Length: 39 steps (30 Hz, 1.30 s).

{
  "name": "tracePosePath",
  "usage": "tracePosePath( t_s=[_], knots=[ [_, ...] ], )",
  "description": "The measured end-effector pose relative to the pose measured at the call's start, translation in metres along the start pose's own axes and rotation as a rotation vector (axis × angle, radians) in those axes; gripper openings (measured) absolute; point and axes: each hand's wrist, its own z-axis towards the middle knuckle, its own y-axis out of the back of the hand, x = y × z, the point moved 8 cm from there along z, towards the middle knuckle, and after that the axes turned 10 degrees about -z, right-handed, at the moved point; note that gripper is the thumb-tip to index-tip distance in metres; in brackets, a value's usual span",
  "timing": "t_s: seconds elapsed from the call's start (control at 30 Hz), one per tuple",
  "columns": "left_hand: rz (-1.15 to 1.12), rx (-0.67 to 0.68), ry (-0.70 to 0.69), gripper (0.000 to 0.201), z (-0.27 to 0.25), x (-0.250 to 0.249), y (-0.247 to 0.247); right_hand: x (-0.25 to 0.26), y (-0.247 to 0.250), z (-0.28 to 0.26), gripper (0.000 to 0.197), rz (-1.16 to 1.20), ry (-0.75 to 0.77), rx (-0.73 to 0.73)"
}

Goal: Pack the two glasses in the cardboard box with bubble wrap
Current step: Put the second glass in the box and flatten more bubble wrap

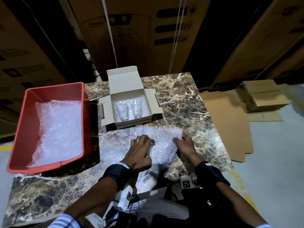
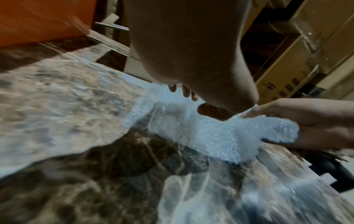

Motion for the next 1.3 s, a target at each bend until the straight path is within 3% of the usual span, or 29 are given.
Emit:
tracePosePath(
  t_s=[0.1, 0.13, 0.33, 0.47, 0.57, 0.7, 0.8, 1.0, 1.1, 1.2, 1.3],
  knots=[
    [0.026, 0.035, -0.075, 0.083, 0.011, -0.023, -0.018, -0.009, 0.027, -0.002, 0.059, 0.067, -0.024, -0.066],
    [0.051, 0.047, -0.088, 0.088, 0.016, -0.029, -0.025, -0.015, 0.035, -0.002, 0.062, 0.098, -0.045, -0.089],
    [0.196, 0.045, -0.082, 0.081, 0.048, -0.055, -0.055, -0.033, 0.078, -0.014, 0.073, 0.197, -0.086, -0.161],
    [0.296, 0.143, -0.076, 0.092, 0.06, -0.065, -0.077, -0.051, 0.098, -0.015, 0.073, 0.229, -0.103, -0.215],
    [0.355, 0.11, -0.071, 0.068, 0.064, -0.068, -0.081, -0.066, 0.106, -0.022, 0.076, 0.216, -0.152, -0.247],
    [0.337, 0.07, -0.024, 0.052, 0.069, -0.065, -0.079, -0.084, 0.096, -0.032, 0.078, 0.263, -0.208, -0.046],
    [0.304, 0.074, -0.051, 0.053, 0.073, -0.066, -0.074, -0.094, 0.086, -0.04, 0.075, 0.29, -0.212, 0.12],
    [0.238, 0.007, -0.213, 0.039, 0.067, -0.07, -0.069, -0.093, 0.082, -0.053, 0.085, 0.368, -0.155, 0.263],
    [0.159, 0.059, -0.274, 0.028, 0.064, -0.081, -0.075, -0.083, 0.084, -0.058, 0.072, 0.353, -0.139, 0.3],
    [0.091, 0.2, -0.228, 0.048, 0.058, -0.089, -0.088, -0.079, 0.081, -0.059, 0.079, 0.26, -0.131, 0.331],
    [0.079, 0.306, -0.118, 0.07, 0.049, -0.094, -0.098, -0.067, 0.079, -0.064, 0.061, 0.191, -0.082, 0.359]
  ],
)
